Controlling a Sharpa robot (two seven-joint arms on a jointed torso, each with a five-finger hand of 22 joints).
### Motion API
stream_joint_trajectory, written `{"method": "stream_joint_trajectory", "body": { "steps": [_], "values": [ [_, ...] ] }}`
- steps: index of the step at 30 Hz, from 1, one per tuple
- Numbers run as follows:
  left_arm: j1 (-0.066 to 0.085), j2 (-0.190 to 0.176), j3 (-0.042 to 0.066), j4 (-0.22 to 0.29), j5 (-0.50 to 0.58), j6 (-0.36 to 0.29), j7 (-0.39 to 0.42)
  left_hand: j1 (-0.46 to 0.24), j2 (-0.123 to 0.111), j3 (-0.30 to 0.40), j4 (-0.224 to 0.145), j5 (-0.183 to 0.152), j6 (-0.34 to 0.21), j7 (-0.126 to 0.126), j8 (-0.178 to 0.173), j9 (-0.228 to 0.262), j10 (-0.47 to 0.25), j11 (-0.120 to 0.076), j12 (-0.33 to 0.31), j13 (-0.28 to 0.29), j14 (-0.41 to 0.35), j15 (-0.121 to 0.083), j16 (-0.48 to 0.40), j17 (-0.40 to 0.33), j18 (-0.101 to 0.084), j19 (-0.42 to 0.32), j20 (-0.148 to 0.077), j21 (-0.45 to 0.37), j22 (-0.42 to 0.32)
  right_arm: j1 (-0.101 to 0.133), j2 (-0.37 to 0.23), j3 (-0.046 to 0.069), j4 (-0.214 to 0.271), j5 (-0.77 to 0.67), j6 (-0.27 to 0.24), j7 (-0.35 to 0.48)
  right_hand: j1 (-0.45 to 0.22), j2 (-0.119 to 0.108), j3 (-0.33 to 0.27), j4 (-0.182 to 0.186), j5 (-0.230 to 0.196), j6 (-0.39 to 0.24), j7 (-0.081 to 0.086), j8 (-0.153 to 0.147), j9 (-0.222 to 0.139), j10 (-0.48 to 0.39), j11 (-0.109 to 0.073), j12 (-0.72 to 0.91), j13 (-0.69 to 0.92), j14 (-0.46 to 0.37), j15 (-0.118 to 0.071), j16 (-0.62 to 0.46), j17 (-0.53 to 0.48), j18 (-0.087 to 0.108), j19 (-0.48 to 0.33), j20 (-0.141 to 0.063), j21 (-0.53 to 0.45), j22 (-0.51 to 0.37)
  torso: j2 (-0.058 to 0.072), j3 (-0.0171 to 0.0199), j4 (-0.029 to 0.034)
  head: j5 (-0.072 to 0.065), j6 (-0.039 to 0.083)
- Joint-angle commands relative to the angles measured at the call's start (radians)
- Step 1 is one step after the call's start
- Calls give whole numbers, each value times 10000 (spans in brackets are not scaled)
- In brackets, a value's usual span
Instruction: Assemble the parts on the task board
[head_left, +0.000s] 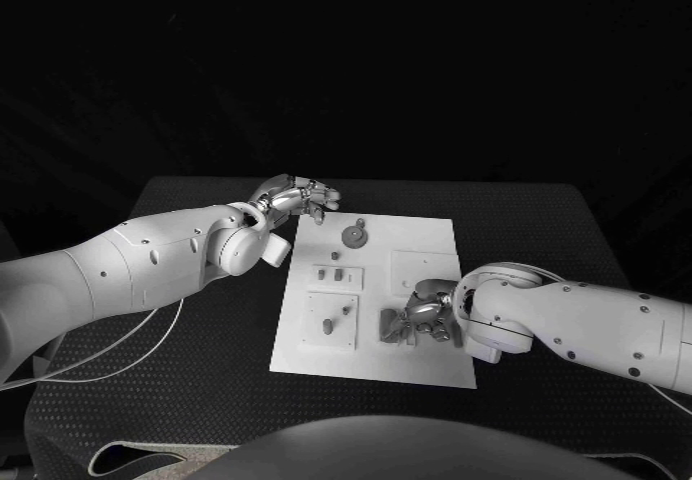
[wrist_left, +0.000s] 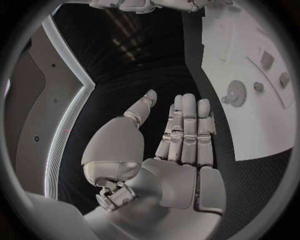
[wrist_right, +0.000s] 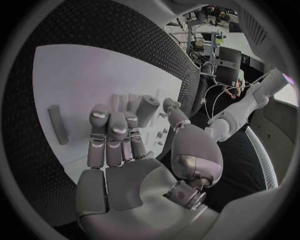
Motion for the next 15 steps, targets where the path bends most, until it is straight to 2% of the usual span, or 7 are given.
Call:
{"method": "stream_joint_trajectory", "body": {
  "steps": [1,6,11,13,14,15],
  "values": [
    [14,8,7,21,59,142,40,-102,9,22,31,-42,-60,18,-38,-9,-46,1,36,-15,-11,22,-44,16,145,32,-61,-69,15,-24,-72,-6,52,-106,340,314,314,21,-334,-8,-7,-67,23,-78,22,-71,2,-64,23,-19,-30,-54,26,359,-106,-15,-1,-18,4,5,1,6,1],
    [14,8,6,21,59,144,40,-102,9,25,30,-42,-64,19,-40,-10,-47,1,37,-15,-11,22,-45,17,146,33,-61,-71,17,-26,-106,-6,61,-184,298,314,813,138,-742,-19,-13,-55,16,-108,37,-70,-6,-79,45,-29,-39,-66,49,359,-135,-17,-11,-34,2,3,-7,-10,1],
    [14,17,6,19,59,149,25,-103,11,26,31,-42,-67,21,-41,-10,-47,1,37,-15,-10,22,-45,18,146,33,-61,-72,18,-30,-105,-5,50,-255,169,232,1066,508,-1006,4,-16,8,5,-111,48,-28,-16,-84,53,-11,-44,-75,58,359,-120,2,-12,-54,5,4,-4,-7,1],
    [14,17,6,10,59,156,5,-105,13,27,33,-41,-68,21,-41,-10,-48,2,38,-15,-10,22,-45,19,146,34,-61,-73,19,-30,-99,-5,29,-255,183,188,912,665,-1086,83,-15,36,4,-112,47,-6,-18,-89,50,-5,-43,-82,57,359,-106,23,-17,-67,2,3,1,-21,1],
    [14,14,6,11,55,162,-3,-115,25,30,44,-40,-70,23,-41,-10,-49,2,38,-15,-9,22,-45,21,146,37,-60,-74,22,-30,-99,-5,26,-255,189,178,663,882,-1161,185,-16,69,-5,-111,46,17,-24,-95,44,3,-47,-89,54,359,-95,39,-28,-82,2,3,-1,-20,1],
    [14,15,6,11,55,171,-5,-119,28,30,48,-39,-70,24,-41,-10,-50,3,39,-16,-8,23,-45,21,146,38,-60,-74,23,-30,-100,-5,26,-255,193,175,607,949,-1203,125,-18,89,-18,-118,42,38,-38,-101,42,11,-61,-92,56,359,-91,35,-30,-89,2,0,-1,-18,1]
  ]
}}
